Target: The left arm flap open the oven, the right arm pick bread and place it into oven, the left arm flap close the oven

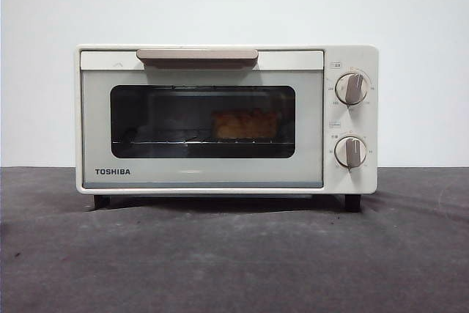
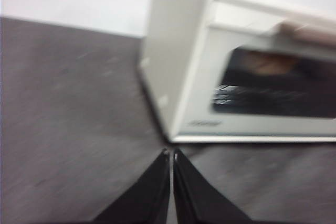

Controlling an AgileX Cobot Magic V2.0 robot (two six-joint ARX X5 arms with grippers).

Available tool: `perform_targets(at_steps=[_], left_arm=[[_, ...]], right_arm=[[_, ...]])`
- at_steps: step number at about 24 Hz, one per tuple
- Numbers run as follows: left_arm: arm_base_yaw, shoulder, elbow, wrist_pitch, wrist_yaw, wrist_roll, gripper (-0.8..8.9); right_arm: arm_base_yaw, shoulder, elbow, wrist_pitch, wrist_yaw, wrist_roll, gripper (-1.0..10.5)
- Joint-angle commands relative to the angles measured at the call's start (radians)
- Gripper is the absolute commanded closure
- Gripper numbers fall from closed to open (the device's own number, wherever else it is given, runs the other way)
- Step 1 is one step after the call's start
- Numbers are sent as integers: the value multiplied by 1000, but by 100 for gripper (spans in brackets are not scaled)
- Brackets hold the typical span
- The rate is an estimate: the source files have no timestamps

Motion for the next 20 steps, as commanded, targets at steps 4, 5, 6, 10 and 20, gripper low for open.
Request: perform_targets(at_steps=[4, 5, 6, 10, 20], left_arm=[[1, 0, -21, -39, -101, 95, 797], [1, 0, -21, -39, -101, 104, 797], [1, 0, -21, -39, -101, 109, 797], [1, 0, -21, -36, -101, 108, 797], [1, 0, -21, -36, -101, 108, 797]], right_arm=[[9, 3, 18, 12, 1, -4, 936], [9, 3, 18, 12, 1, -4, 936], [9, 3, 18, 12, 1, -4, 936], [9, 3, 18, 12, 1, -4, 936], [9, 3, 18, 12, 1, -4, 936]])
